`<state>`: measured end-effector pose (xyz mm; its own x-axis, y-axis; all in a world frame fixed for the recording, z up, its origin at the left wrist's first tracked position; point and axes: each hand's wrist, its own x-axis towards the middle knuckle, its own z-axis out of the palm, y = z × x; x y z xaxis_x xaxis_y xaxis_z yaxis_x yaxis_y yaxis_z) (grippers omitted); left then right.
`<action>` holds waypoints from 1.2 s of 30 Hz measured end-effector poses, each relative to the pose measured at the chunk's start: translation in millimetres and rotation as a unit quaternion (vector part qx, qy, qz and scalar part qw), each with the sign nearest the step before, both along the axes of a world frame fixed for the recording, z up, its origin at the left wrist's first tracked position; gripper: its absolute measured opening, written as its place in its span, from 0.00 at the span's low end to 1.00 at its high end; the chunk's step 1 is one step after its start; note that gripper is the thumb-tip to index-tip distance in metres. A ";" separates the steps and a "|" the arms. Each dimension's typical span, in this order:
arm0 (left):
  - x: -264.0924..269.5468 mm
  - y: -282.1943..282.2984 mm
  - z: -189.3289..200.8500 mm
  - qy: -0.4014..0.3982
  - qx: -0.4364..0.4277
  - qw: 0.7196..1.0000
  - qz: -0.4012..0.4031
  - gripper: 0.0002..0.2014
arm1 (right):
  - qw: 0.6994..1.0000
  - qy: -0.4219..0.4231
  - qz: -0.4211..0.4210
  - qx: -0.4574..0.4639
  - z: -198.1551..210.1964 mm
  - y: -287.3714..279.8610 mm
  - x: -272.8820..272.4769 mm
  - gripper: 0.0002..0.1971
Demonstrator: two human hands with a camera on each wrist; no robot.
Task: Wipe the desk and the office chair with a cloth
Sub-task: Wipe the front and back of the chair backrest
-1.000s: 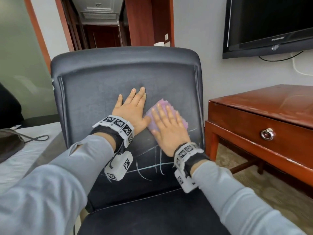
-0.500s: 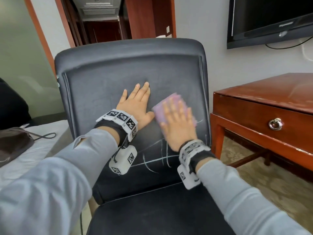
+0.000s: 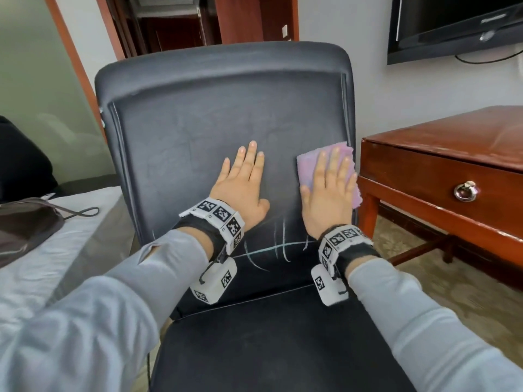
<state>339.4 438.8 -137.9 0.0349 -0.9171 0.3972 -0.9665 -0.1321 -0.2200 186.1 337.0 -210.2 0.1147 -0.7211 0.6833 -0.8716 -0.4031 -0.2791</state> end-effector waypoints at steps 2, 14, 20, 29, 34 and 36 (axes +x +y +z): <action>-4.0 -2.4 -5.1 -0.009 -0.006 1.000 0.013 0.45 | 0.998 0.036 0.041 -0.013 -18.1 20.4 23.8 0.39; -7.7 -7.5 -15.8 -0.016 -0.014 1.000 0.023 0.46 | 0.997 0.038 0.070 -0.026 -30.0 23.8 28.2 0.39; -3.3 -5.6 -14.8 -0.019 -0.022 1.000 0.009 0.47 | 0.993 0.084 0.062 -0.055 -40.9 4.8 -11.5 0.39; -26.1 -9.5 -27.4 -0.023 -0.036 0.999 -0.001 0.47 | 0.999 -0.020 0.034 0.014 -82.8 41.8 12.0 0.47; -30.1 -15.6 -27.6 -0.078 0.010 0.996 -0.032 0.43 | 0.991 -0.122 0.015 0.052 -63.4 23.1 -8.3 0.49; -29.8 -17.2 -27.1 -0.079 0.017 0.996 -0.027 0.42 | 0.978 -0.200 0.006 0.065 -58.7 19.1 -6.2 0.48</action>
<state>309.7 421.6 -164.9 -0.0749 -0.9287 0.3633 -0.9253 -0.0711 -0.3725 179.9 356.0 -268.9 -0.1337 -0.8046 0.5785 -0.6772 -0.3521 -0.6461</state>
